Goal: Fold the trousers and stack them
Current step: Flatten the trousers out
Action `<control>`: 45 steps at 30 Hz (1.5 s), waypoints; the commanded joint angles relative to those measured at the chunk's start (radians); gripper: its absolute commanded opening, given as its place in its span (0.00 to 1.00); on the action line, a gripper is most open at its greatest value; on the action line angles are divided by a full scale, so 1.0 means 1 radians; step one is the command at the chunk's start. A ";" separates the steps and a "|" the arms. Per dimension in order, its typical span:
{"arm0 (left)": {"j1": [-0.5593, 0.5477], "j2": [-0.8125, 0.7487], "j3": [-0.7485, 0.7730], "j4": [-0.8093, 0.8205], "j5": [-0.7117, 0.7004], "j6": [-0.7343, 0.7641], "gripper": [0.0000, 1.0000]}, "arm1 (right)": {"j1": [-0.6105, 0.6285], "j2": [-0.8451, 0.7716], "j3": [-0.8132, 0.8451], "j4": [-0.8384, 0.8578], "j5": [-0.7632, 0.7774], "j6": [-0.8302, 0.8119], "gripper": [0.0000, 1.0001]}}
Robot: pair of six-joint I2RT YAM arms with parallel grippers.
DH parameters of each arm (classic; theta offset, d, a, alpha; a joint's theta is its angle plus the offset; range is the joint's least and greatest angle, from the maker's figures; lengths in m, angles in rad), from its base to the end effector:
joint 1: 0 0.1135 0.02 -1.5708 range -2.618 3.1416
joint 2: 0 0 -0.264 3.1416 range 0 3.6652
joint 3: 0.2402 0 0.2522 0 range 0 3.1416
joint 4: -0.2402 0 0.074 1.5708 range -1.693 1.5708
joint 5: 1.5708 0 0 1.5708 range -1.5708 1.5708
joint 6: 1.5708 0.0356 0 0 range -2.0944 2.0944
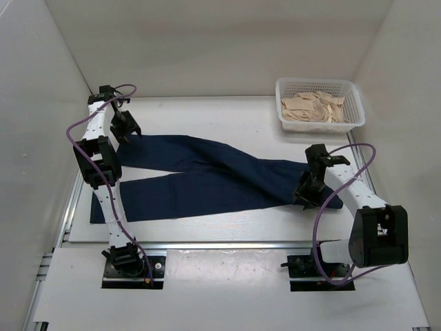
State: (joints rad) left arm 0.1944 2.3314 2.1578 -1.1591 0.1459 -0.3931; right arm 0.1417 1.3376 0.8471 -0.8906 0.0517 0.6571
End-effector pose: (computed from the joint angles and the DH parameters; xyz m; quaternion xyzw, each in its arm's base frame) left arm 0.4714 0.0875 0.2154 -0.2784 0.9504 -0.0838 0.1107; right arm 0.2220 0.0298 0.2003 0.2560 0.9617 0.0131 0.0972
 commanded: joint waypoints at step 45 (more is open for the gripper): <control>0.005 -0.110 -0.047 0.024 -0.002 0.005 0.63 | -0.280 0.237 0.376 0.119 -0.109 -0.056 0.00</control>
State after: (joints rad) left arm 0.1944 2.3207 2.1159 -1.1469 0.1436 -0.3851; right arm -0.1387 1.6779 1.2400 -0.7673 -0.0994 0.6384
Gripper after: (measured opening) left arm 0.625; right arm 0.003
